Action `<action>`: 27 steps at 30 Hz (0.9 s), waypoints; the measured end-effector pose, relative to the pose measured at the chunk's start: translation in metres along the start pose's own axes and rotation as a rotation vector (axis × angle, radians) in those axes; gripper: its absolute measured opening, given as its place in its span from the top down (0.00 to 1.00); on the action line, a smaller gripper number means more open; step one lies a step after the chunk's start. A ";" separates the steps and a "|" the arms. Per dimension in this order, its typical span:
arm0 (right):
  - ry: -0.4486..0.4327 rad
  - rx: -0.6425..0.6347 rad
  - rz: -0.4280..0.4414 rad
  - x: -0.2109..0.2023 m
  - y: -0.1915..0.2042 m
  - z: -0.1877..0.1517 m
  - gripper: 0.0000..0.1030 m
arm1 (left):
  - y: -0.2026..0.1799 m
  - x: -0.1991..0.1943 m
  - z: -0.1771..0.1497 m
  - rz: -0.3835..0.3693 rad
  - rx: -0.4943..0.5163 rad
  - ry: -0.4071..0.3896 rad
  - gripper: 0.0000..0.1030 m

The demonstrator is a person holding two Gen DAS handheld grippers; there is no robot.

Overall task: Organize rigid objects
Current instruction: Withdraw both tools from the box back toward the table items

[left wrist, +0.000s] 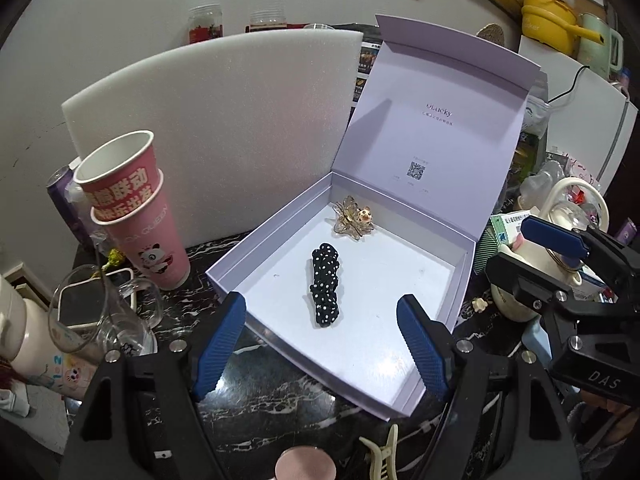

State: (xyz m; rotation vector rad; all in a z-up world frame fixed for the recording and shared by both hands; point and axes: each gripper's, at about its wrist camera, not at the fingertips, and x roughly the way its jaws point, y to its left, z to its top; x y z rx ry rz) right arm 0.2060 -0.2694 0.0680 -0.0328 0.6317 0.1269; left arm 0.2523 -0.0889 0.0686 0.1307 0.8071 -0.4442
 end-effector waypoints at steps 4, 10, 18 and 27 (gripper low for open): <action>-0.013 -0.004 0.007 -0.012 0.007 -0.003 0.35 | 0.001 -0.013 -0.006 0.003 -0.005 -0.011 0.25; -0.032 -0.014 0.015 -0.028 0.017 -0.009 0.34 | 0.003 -0.034 -0.018 0.025 -0.016 -0.033 0.25; -0.036 -0.025 0.040 -0.042 0.030 -0.021 0.33 | 0.006 -0.056 -0.038 0.055 -0.022 -0.043 0.25; -0.008 -0.036 0.074 -0.050 0.046 -0.043 0.33 | 0.014 -0.071 -0.071 0.065 -0.050 -0.017 0.25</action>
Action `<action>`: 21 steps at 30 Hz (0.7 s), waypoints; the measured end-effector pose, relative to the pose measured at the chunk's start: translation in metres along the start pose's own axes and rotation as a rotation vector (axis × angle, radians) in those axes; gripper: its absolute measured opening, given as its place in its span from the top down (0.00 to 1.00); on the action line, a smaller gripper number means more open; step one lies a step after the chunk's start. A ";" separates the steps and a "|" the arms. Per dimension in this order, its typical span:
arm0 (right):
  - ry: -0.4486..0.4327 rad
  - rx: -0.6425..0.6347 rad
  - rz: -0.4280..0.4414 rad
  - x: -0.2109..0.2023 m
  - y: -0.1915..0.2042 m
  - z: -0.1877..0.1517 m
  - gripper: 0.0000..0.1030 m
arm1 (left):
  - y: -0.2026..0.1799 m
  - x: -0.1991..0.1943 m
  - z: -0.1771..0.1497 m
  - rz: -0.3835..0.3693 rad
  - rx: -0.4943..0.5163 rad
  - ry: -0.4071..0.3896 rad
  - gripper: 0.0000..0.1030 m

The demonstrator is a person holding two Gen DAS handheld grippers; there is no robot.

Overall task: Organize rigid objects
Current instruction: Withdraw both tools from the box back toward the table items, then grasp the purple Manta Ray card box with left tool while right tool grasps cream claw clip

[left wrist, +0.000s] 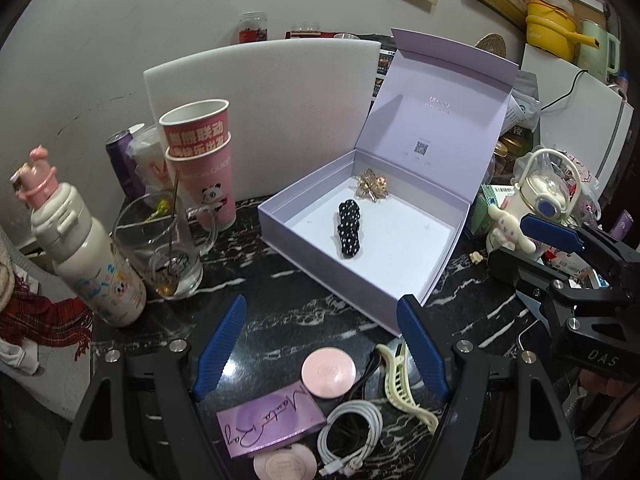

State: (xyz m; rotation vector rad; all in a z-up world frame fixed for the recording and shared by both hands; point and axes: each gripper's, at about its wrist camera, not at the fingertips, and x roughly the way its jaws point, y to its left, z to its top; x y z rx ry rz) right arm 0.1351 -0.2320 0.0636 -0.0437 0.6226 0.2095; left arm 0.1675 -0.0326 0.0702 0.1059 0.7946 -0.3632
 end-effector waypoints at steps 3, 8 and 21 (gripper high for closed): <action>0.007 -0.007 0.011 -0.001 0.007 -0.007 0.33 | 0.003 -0.003 -0.011 0.007 -0.013 0.009 0.25; 0.026 -0.007 0.034 -0.001 0.017 -0.019 0.33 | 0.012 -0.006 -0.026 0.013 -0.051 0.030 0.25; 0.086 0.011 0.053 0.006 0.032 -0.047 0.33 | 0.033 0.020 -0.060 0.015 -0.192 0.126 0.25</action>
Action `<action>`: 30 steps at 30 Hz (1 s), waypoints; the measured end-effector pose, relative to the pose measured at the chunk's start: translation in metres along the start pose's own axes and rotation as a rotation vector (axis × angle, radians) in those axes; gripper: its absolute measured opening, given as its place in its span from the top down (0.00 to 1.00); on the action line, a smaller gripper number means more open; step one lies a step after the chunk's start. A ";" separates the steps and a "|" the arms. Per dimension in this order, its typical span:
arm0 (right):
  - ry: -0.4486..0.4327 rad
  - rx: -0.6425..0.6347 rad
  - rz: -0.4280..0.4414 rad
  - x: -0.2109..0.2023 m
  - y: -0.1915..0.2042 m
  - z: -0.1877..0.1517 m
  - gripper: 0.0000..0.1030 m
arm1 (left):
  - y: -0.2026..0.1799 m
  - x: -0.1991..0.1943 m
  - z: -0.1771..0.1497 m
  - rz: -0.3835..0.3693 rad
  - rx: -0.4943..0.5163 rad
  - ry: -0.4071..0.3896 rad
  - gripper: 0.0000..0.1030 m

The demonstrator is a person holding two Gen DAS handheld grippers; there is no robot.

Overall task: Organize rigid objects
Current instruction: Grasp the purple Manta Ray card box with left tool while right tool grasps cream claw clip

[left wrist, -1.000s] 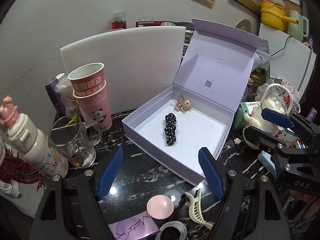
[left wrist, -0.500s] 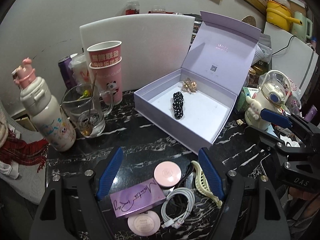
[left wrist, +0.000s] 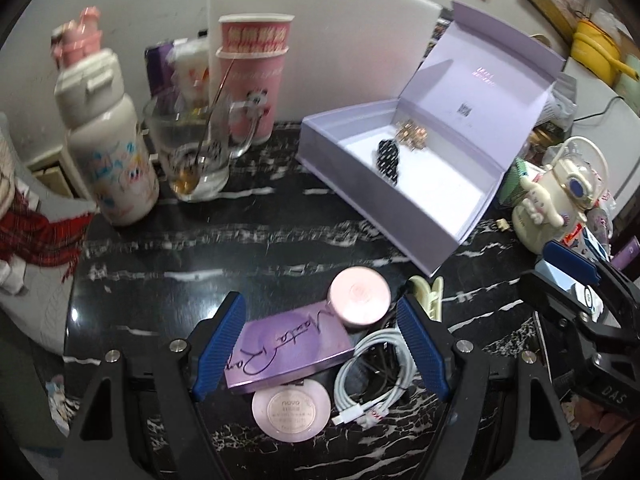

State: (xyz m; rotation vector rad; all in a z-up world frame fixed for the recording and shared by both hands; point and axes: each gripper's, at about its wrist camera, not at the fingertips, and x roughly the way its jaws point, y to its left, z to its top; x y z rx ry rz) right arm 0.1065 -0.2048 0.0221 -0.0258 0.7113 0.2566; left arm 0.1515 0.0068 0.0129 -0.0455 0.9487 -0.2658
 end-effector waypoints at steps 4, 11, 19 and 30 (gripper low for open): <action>0.025 0.016 0.005 0.006 -0.002 -0.007 0.33 | 0.006 0.012 -0.006 -0.001 -0.027 0.038 0.25; 0.050 0.030 0.002 0.016 -0.006 -0.013 0.33 | 0.016 0.031 -0.010 0.018 -0.081 0.107 0.25; 0.080 0.045 0.013 0.029 -0.010 -0.019 0.32 | 0.018 0.043 -0.012 0.063 -0.089 0.136 0.24; 0.090 0.062 0.036 0.036 -0.015 -0.020 0.30 | 0.023 0.060 -0.010 0.136 -0.102 0.195 0.03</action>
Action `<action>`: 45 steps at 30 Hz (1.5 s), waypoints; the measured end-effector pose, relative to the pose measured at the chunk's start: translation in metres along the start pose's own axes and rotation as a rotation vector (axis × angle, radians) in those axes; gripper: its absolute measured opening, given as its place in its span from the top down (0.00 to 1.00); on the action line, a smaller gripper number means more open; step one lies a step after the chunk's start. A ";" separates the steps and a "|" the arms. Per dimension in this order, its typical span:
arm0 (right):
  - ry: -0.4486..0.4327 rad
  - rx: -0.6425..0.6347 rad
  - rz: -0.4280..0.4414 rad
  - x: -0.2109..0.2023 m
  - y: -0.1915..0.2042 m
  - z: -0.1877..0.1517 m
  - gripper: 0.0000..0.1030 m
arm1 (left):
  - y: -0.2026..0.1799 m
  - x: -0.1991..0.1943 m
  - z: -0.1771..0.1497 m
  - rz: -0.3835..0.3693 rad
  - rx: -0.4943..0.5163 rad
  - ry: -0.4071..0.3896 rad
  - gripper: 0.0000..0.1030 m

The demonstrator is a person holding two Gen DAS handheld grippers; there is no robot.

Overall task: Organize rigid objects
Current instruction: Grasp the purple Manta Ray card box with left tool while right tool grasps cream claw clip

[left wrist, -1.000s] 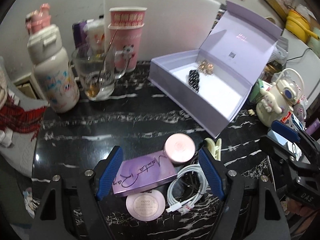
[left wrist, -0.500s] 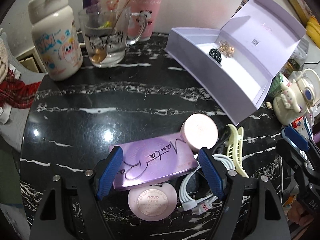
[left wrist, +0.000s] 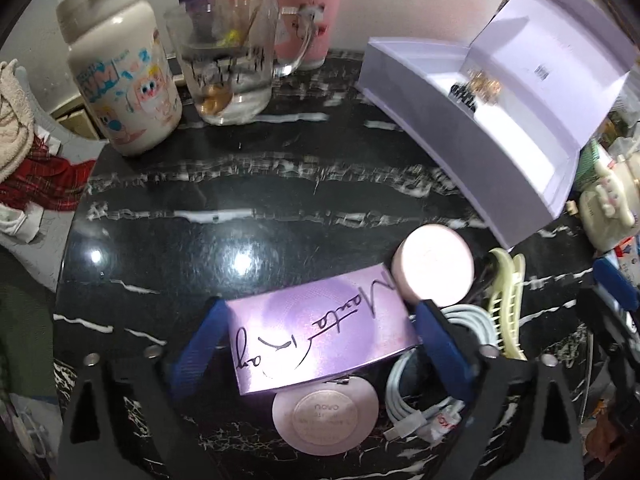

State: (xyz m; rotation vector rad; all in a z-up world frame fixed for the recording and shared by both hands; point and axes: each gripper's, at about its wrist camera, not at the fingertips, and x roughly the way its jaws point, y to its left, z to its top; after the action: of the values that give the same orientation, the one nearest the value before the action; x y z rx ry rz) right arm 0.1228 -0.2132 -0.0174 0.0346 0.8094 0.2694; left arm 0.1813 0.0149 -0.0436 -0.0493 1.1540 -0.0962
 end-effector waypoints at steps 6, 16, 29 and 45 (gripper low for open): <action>0.005 -0.007 -0.001 0.003 -0.002 -0.002 0.30 | 0.003 0.016 -0.002 0.040 -0.032 0.034 0.02; 0.050 0.011 0.052 0.015 -0.005 -0.012 0.30 | 0.001 0.012 -0.015 0.038 0.016 -0.070 0.08; 0.103 -0.019 0.090 0.033 0.008 -0.021 0.39 | 0.011 -0.007 -0.023 0.017 -0.009 -0.122 0.08; 0.130 -0.048 0.104 0.049 0.017 -0.019 0.77 | 0.005 -0.010 -0.019 0.017 0.020 -0.121 0.08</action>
State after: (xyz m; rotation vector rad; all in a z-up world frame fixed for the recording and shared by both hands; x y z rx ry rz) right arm 0.1378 -0.1860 -0.0630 0.0145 0.9312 0.3927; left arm 0.1607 0.0215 -0.0427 -0.0270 1.0319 -0.0892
